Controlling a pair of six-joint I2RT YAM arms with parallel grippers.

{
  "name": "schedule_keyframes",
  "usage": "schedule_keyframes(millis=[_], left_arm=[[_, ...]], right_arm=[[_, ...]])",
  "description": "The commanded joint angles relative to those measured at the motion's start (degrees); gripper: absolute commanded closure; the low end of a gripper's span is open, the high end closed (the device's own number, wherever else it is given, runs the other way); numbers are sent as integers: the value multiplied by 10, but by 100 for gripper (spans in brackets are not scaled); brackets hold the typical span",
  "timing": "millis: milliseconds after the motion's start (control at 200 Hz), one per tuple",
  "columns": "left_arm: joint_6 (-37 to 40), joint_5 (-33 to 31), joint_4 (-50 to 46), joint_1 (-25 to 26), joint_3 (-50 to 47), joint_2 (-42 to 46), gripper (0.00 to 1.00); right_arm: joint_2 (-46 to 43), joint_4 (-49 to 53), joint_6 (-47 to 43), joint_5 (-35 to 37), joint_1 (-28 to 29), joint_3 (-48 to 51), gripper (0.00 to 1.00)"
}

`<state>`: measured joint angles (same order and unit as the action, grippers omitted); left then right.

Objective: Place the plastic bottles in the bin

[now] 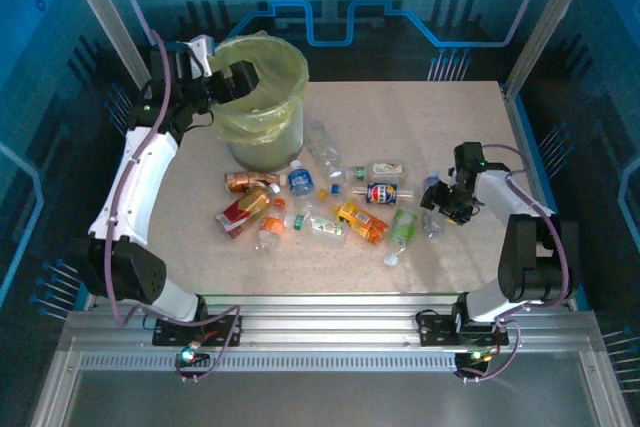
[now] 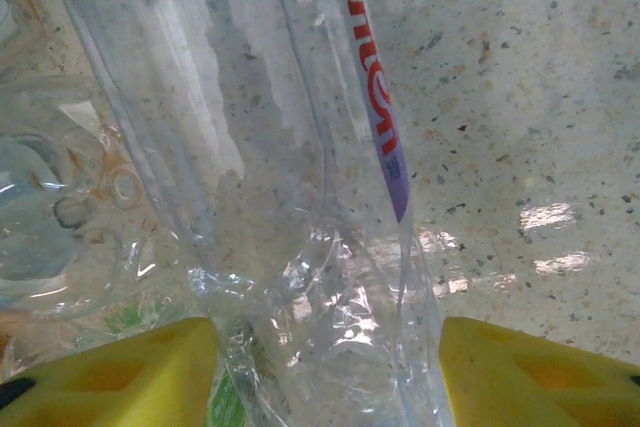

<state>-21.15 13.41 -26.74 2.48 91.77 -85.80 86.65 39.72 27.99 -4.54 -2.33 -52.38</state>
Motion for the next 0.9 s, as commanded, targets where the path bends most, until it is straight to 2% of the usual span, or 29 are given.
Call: schedule_keyframes(millis=[0,300,535,715,890], left_arm=[[-34,27,51,11,-27,39,1],[-54,26,75,47,-61,69,1],[-67,25,89,63,-67,70,1],[-78,29,107,71,-73,68,1],[-84,37,123,85,-76,68,1]], right_arm=[[16,12,-7,21,-7,12,36],[51,-7,0,31,-7,15,32],[58,-15,2,34,-7,16,45],[25,-4,3,46,-6,14,48],[-51,-2,-6,50,5,14,51]])
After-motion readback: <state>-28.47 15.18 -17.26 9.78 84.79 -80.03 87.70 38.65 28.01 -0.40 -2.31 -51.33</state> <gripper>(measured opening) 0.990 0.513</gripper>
